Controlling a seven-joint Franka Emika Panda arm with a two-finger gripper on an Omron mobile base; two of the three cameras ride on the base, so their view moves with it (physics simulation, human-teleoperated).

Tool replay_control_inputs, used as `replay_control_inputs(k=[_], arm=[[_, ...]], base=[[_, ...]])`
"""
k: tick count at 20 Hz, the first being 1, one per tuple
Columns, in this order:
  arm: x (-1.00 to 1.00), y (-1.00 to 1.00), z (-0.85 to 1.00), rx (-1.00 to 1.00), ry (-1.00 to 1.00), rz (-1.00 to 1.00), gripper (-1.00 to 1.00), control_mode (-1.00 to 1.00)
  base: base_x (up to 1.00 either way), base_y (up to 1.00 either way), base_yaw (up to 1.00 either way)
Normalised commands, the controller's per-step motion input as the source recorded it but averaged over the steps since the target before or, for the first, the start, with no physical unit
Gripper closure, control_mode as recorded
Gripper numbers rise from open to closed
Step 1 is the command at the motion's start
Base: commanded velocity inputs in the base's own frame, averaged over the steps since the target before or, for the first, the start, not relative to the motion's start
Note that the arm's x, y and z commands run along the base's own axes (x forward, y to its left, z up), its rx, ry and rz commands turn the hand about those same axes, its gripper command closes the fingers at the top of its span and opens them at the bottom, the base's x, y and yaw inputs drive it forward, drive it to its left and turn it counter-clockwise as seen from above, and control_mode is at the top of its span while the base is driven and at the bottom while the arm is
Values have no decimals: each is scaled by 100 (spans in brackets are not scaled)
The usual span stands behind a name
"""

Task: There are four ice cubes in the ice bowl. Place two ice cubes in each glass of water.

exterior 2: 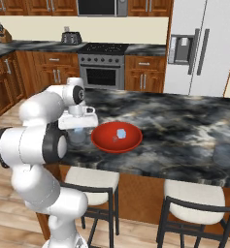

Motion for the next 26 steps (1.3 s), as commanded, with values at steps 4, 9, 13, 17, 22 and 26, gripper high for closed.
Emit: replay_control_inputs(k=[4,9,13,17,22,26], arm=[[-21,-26,-29,-15,-7,9,-100,-100],[-16,-25,-12,-6,-28,0,-100,-100],[-1,-3,-11,-4,-35,-5,-100,-100],[0,-2,-28,-1,-27,-7,-100,-100],[16,0,-18,0,-18,-5,-100,-100],[39,-3,-7,-1,-9,-2,-100,-100]], base=[[0,0,0],[0,0,0],[0,0,0],[0,0,0],[0,0,0],[0,0,0]])
